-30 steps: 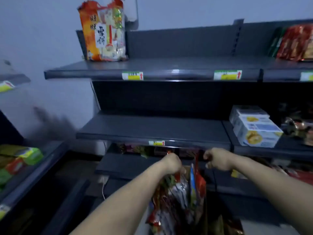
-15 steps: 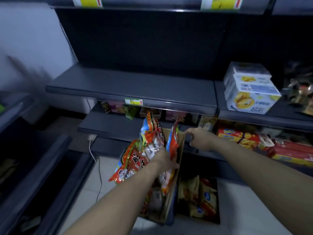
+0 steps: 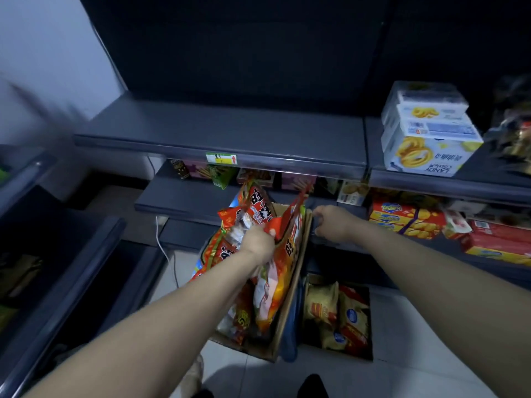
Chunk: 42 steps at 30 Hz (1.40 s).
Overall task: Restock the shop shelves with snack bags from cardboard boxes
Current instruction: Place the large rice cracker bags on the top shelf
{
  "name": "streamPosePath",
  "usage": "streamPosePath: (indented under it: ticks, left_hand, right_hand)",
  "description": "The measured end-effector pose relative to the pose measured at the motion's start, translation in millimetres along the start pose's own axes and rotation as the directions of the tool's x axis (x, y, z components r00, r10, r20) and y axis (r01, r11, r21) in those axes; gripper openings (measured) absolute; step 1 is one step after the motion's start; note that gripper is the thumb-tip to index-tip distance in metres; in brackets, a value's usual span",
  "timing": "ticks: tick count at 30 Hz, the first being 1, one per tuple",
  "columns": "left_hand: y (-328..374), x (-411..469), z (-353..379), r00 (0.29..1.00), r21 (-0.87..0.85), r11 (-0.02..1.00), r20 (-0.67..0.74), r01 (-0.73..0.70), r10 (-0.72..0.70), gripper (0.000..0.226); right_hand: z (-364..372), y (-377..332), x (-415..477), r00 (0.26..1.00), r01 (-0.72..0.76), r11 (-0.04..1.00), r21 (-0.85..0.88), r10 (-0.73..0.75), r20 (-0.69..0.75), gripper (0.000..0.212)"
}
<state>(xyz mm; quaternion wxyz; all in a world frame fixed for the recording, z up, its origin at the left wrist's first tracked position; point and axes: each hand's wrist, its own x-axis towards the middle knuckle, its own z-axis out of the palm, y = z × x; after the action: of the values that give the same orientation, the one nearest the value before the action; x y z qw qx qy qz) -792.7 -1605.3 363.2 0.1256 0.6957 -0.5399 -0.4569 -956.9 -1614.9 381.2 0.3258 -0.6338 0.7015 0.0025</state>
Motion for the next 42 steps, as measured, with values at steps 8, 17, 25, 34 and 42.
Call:
streamPosePath:
  ticks: [8,17,25,34,42]
  left_hand:
    - [28,-33,-54,0.986,-0.178,0.978,0.112,-0.105,0.126,0.018]
    - [74,-87,-161,0.92,-0.439,0.831,0.023,-0.342,0.391,0.025]
    - [101,-133,-247,0.853,-0.643,0.57,-0.302,-0.512,0.426,0.013]
    - [96,-142,-349,0.75,-0.384,0.69,-0.557,-0.613,0.357,0.034]
    - [109,-108,-412,0.776,-0.23,0.788,-0.466,-0.571,0.425,0.042]
  right_hand:
    - [-19,-16,-21,0.997,-0.062,0.997,-0.045,0.064,0.041,0.038]
    - [-36,-14,-25,0.988,-0.156,0.618,0.77,0.084,0.133,0.098]
    - [-87,-95,-42,0.955,0.026,0.414,0.91,-0.28,0.1,0.018]
    - [-160,-213,-71,0.883,0.413,0.21,0.886,-0.33,-0.334,0.045]
    - [-251,-325,-79,0.799,0.585,0.094,0.806,-0.239,-0.552,0.024]
